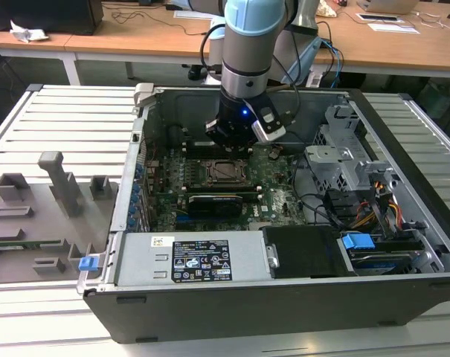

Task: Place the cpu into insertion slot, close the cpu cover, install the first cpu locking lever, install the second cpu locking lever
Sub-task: 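Install the second cpu locking lever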

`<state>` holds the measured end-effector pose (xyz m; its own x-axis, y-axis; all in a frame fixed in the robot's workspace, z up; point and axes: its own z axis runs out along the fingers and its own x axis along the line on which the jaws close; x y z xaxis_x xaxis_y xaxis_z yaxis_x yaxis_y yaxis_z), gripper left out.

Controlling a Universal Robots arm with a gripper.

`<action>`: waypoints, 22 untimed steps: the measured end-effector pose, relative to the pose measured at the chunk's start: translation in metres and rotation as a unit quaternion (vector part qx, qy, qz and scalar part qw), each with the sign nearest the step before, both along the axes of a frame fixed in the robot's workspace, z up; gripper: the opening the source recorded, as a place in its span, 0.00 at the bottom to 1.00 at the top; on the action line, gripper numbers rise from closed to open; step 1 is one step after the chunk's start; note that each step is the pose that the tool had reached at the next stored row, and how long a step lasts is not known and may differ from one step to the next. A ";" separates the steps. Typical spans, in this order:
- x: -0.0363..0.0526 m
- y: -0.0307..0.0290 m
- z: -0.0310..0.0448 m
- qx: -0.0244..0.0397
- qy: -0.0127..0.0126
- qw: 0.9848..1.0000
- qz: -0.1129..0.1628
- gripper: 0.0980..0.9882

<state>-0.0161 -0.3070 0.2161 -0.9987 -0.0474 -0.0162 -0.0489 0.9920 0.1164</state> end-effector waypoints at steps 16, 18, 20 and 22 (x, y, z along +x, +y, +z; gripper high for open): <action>0.0001 -0.0129 0.0000 0.000 0.000 1.000 0.000 0.01; 0.0001 -0.0151 0.0000 0.000 0.000 1.000 0.000 0.01; 0.0001 -0.0156 0.0000 0.000 0.000 1.000 0.000 0.01; 0.0001 -0.0158 0.0004 0.000 0.000 1.000 0.000 0.01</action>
